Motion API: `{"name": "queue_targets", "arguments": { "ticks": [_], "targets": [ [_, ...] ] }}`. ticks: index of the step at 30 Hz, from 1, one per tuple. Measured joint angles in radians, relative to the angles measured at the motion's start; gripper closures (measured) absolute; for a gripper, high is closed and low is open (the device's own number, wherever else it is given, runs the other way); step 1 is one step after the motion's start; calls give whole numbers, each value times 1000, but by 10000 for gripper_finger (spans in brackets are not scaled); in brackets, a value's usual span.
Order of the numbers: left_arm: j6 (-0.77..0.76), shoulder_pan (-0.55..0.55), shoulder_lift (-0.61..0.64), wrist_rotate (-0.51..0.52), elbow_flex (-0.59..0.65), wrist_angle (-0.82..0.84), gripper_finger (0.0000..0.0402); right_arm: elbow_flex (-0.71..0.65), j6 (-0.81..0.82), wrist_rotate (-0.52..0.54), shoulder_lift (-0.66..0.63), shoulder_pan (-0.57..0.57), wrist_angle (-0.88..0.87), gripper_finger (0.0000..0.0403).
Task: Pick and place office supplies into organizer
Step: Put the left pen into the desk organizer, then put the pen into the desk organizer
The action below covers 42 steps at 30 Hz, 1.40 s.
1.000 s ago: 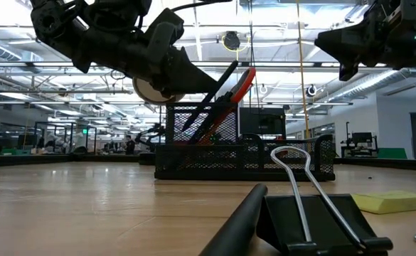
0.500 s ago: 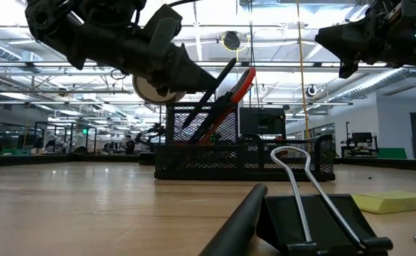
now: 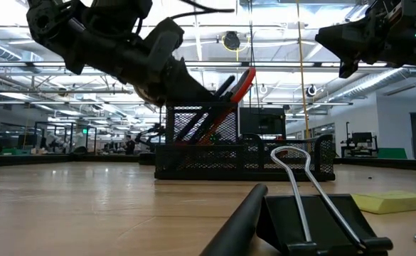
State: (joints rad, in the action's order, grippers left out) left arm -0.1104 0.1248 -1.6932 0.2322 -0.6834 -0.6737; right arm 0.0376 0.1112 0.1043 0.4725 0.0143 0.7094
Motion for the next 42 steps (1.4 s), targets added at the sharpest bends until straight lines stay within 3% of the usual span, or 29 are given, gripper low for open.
{"name": "queue_targets", "arguments": {
  "ticks": [18,21,26,30,37,42],
  "targets": [
    [-14,14,1,-4,-13,-34,270,0,0,0,0,0,21,339],
    [-14,41,32,6,-55,33,267,0,0,0,0,0,21,339],
    [-51,144,34,93,-269,501,289,0,0,0,0,0,20,339],
    [-142,235,-40,84,-430,689,318,0,-8,0,0,0,21,339],
    [-281,369,-262,109,-564,702,392,0,-9,0,8,0,11,339],
    [-497,407,-358,130,-662,758,385,0,7,0,15,0,5,339]
  ]
}}
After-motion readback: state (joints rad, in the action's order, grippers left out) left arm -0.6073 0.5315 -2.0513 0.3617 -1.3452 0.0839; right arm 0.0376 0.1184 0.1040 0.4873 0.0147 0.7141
